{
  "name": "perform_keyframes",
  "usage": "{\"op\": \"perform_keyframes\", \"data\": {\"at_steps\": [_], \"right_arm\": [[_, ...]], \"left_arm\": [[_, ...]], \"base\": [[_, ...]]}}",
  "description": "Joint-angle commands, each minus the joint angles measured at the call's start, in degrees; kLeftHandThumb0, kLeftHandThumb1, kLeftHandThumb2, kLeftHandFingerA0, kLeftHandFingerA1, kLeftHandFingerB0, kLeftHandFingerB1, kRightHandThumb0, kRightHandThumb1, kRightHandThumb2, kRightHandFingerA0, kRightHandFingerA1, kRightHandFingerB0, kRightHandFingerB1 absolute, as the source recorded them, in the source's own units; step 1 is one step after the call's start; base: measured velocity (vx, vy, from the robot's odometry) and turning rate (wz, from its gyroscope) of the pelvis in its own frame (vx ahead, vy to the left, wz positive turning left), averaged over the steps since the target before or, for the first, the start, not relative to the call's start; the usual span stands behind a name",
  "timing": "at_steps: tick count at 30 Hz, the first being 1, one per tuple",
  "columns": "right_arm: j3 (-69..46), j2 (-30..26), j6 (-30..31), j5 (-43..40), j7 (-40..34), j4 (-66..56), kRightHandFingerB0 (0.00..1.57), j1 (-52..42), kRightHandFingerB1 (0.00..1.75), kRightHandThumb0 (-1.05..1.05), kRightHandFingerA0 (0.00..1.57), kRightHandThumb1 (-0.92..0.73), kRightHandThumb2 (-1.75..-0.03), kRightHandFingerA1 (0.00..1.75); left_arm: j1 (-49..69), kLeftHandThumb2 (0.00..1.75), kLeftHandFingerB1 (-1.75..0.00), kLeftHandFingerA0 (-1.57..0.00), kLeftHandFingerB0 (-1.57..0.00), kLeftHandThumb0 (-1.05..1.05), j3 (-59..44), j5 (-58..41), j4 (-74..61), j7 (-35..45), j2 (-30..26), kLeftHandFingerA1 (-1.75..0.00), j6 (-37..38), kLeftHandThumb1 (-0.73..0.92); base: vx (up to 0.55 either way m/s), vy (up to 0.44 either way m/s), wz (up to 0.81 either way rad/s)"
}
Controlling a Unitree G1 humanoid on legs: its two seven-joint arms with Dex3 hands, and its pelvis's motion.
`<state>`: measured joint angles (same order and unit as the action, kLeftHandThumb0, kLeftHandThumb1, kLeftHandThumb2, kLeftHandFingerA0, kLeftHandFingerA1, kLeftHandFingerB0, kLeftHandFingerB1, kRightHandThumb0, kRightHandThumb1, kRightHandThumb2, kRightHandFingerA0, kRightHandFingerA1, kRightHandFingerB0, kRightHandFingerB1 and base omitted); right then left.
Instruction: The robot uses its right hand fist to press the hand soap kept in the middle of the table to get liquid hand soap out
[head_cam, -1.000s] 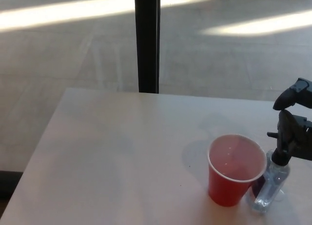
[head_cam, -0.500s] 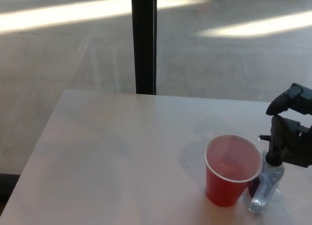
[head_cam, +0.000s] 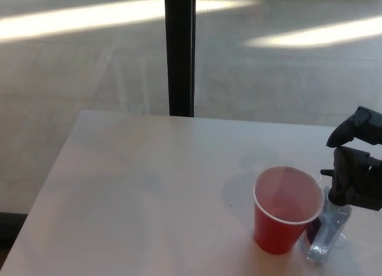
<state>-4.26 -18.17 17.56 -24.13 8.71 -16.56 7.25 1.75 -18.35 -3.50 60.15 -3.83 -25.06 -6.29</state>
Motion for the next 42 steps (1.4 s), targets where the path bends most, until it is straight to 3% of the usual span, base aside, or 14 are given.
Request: {"op": "perform_keyframes", "data": {"at_steps": [1,7,10,17,19,22,23,26,28,32,35,38,40,42], "right_arm": [[5.2,-0.7,7.3,3.1,1.7,4.1,0.77,-6.8,1.61,-0.17,0.98,-0.51,-1.26,1.75],[5.9,-0.2,8.6,2.3,0.5,5.4,0.79,-6.8,1.62,-0.17,1.00,-0.55,-1.23,1.75],[5.7,0.0,8.7,2.1,0.1,6.5,0.80,-6.8,1.59,-0.18,1.03,-0.54,-1.26,1.75],[3.9,1.2,9.3,0.3,-0.5,9.9,0.75,-6.9,1.57,-0.19,1.02,-0.56,-1.23,1.75],[4.0,1.0,9.9,0.7,-1.1,10.5,0.80,-7.0,1.48,-0.23,1.03,-0.59,-1.20,1.75],[4.1,1.2,10.8,1.0,-2.3,11.1,0.78,-6.9,1.50,-0.23,1.01,-0.64,-1.14,1.75],[4.1,1.3,10.3,1.2,-2.4,11.6,0.72,-6.8,1.59,-0.23,1.02,-0.59,-1.19,1.75],[4.2,1.3,10.2,1.3,-2.8,11.7,0.72,-7.2,1.58,-0.24,1.02,-0.61,-1.16,1.75],[4.3,1.4,10.4,1.3,-3.2,11.5,0.79,-7.6,1.52,-0.24,1.03,-0.61,-1.18,1.75],[4.5,1.4,10.3,1.5,-3.5,11.6,0.70,-7.7,1.62,-0.25,1.01,-0.59,-1.18,1.75],[3.6,1.0,9.6,0.3,-2.8,10.8,0.75,-7.0,1.56,-0.25,0.98,-0.58,-1.19,1.75],[1.2,-0.3,13.1,-3.1,-3.2,7.6,0.72,-3.3,1.56,-0.22,0.94,-0.57,-1.23,1.75],[0.1,-1.1,13.7,-4.4,-3.1,5.9,0.68,-1.7,1.54,-0.24,0.92,-0.67,-1.03,1.75],[-1.7,-1.4,15.9,-6.8,-4.4,4.0,0.72,0.8,1.55,-0.23,0.94,-0.62,-1.12,1.75]], "left_arm": [[-0.1,1.00,-0.82,-0.70,-0.61,-0.47,0.4,0.2,-0.1,-0.3,-1.3,-0.86,-1.4,0.68],[-0.8,0.99,-0.84,-0.70,-0.64,-0.49,-0.1,-0.2,1.1,-0.7,-1.1,-0.87,-0.9,0.69],[-0.7,1.00,-0.79,-0.69,-0.57,-0.48,-0.1,-0.1,0.4,-0.7,-1.1,-0.86,-1.4,0.70],[-0.4,0.96,-0.86,-0.67,-0.64,-0.49,0.1,0.0,0.1,-0.4,-1.1,-0.86,-0.9,0.72],[-0.3,0.96,-0.81,-0.69,-0.58,-0.50,0.3,0.2,0.0,-0.3,-1.2,-0.87,-0.7,0.72],[-0.5,0.96,-0.81,-0.67,-0.59,-0.49,0.3,0.2,-0.5,-0.7,-1.2,-0.86,-1.5,0.72],[-0.7,1.00,-0.80,-0.70,-0.58,-0.49,0.1,0.0,-0.8,-1.1,-1.1,-0.86,-2.1,0.70],[-0.4,0.96,-0.86,-0.71,-0.64,-0.50,0.1,0.1,-1.2,-1.1,-1.0,-0.89,-2.0,0.72],[-0.2,0.96,-0.82,-0.67,-0.58,-0.49,0.2,0.1,-1.3,-0.7,-1.1,-0.87,-2.0,0.72],[0.0,0.97,-0.86,-0.70,-0.64,-0.48,0.4,0.4,-1.2,-0.7,-1.2,-0.88,-2.1,0.72],[-0.1,0.95,-0.84,-0.69,-0.62,-0.50,0.3,0.3,-0.2,-0.6,-1.3,-0.87,-1.7,0.73],[0.0,0.95,-0.83,-0.67,-0.59,-0.51,-0.1,-0.1,-0.1,-0.8,-1.1,-0.86,-1.6,0.72],[0.2,0.95,-0.82,-0.66,-0.60,-0.52,0.0,0.0,-0.4,-0.8,-1.1,-0.85,-1.6,0.73],[0.1,0.94,-0.80,-0.67,-0.58,-0.52,-0.2,-0.2,-0.2,-0.8,-1.2,-0.85,-1.8,0.73]], "base": [[0.00,0.000,0.00],[0.00,0.000,0.00],[0.00,0.000,0.00],[0.00,0.000,0.00],[0.00,0.000,0.00],[0.00,0.000,0.00],[0.00,0.000,0.00],[0.00,0.000,0.00],[0.00,0.000,0.00],[0.00,0.000,0.00],[0.00,0.000,0.00],[0.00,0.000,0.00],[0.00,0.000,0.00],[0.00,0.000,0.00]]}}
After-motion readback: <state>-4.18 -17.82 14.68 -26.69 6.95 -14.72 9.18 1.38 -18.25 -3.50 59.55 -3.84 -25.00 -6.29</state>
